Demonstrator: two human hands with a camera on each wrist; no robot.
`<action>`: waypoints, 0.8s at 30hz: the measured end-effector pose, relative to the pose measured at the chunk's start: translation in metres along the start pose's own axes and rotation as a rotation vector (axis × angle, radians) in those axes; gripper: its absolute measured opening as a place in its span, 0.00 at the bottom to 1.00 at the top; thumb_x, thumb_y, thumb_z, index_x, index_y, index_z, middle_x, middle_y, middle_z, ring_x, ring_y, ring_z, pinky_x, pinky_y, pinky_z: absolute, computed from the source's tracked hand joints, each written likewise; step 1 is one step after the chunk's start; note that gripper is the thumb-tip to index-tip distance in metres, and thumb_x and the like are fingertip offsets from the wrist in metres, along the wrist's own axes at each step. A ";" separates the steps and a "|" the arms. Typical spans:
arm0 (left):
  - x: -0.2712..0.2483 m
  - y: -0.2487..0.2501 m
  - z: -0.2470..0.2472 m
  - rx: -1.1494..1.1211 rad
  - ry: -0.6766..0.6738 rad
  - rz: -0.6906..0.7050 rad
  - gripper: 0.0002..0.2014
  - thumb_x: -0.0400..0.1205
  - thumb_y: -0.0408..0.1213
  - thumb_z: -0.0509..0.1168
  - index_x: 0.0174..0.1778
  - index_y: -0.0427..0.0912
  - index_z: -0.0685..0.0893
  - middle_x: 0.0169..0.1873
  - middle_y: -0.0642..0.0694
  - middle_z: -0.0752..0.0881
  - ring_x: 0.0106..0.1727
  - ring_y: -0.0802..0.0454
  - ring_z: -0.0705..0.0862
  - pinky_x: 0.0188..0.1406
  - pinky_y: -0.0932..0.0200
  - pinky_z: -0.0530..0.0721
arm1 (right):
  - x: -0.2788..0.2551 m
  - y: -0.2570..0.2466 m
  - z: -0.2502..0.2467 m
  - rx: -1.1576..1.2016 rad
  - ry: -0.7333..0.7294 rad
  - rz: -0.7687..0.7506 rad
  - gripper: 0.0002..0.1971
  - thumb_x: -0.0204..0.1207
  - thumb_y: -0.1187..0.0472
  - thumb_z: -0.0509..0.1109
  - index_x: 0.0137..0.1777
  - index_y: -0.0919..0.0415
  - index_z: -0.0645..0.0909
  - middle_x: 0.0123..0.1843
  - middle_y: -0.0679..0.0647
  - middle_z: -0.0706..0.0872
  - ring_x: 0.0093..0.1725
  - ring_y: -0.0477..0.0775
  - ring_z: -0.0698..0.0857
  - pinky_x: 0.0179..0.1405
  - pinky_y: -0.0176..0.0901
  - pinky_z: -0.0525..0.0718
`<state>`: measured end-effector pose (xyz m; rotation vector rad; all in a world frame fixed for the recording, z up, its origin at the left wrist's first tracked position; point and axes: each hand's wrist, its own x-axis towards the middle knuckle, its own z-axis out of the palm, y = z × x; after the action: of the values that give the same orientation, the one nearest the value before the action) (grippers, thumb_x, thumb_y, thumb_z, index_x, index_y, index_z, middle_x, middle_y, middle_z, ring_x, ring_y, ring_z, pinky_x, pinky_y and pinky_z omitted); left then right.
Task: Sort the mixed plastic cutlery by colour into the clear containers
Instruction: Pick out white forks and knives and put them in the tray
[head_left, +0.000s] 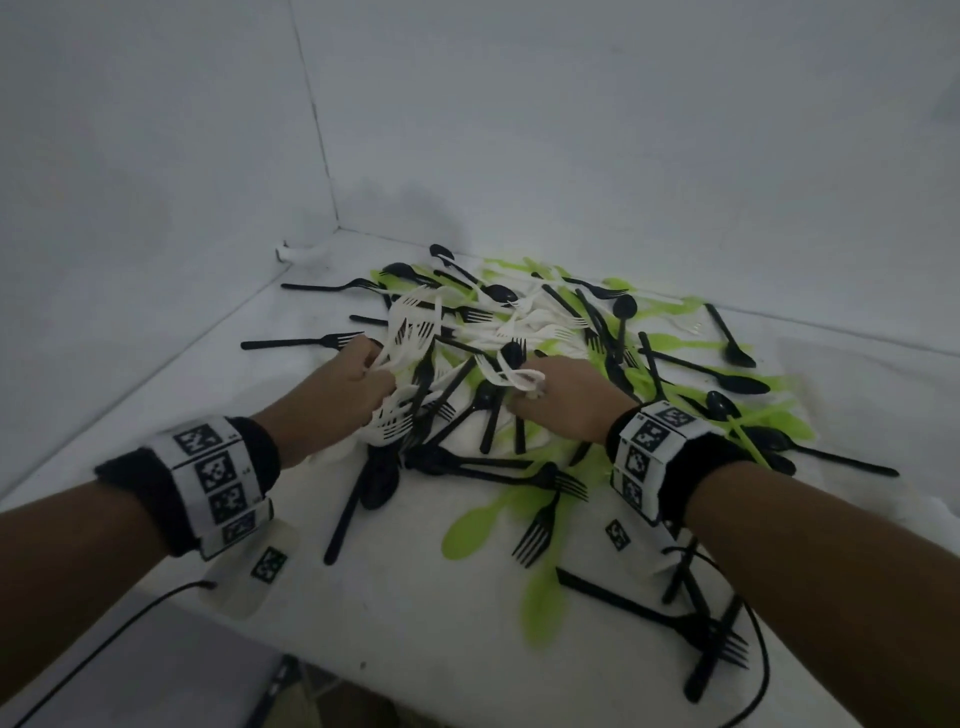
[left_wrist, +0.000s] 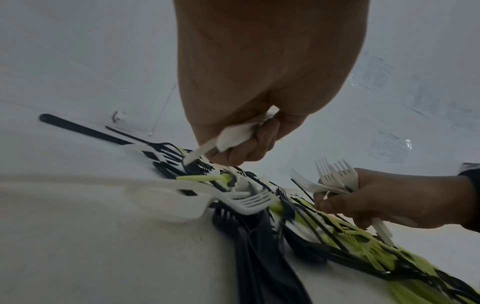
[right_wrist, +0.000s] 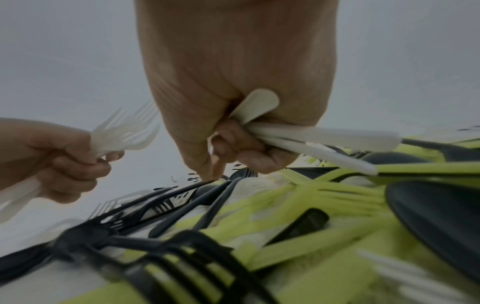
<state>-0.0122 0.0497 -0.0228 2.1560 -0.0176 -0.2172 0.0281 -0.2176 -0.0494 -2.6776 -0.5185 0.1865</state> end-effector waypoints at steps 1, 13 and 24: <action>-0.003 -0.001 0.001 -0.003 0.008 -0.001 0.07 0.89 0.35 0.58 0.46 0.48 0.71 0.35 0.46 0.75 0.36 0.50 0.72 0.35 0.51 0.73 | 0.001 -0.002 0.001 -0.028 -0.032 -0.027 0.13 0.82 0.52 0.70 0.45 0.64 0.81 0.40 0.58 0.83 0.38 0.57 0.80 0.38 0.50 0.77; -0.062 0.002 0.009 -0.039 0.192 -0.119 0.06 0.86 0.42 0.61 0.54 0.44 0.74 0.37 0.44 0.80 0.38 0.48 0.75 0.42 0.47 0.75 | 0.010 -0.041 0.012 -0.359 -0.248 -0.169 0.11 0.81 0.52 0.70 0.46 0.60 0.84 0.39 0.51 0.84 0.40 0.55 0.84 0.27 0.41 0.71; -0.089 -0.031 -0.011 -0.057 0.308 -0.164 0.04 0.88 0.36 0.57 0.54 0.39 0.69 0.37 0.45 0.77 0.36 0.48 0.72 0.39 0.51 0.74 | 0.023 -0.048 0.008 -0.067 -0.019 -0.286 0.04 0.86 0.56 0.63 0.50 0.53 0.73 0.44 0.53 0.84 0.45 0.59 0.83 0.38 0.47 0.72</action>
<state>-0.0999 0.0845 -0.0294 2.1140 0.3390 0.0226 0.0317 -0.1656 -0.0377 -2.6294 -0.9186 0.1142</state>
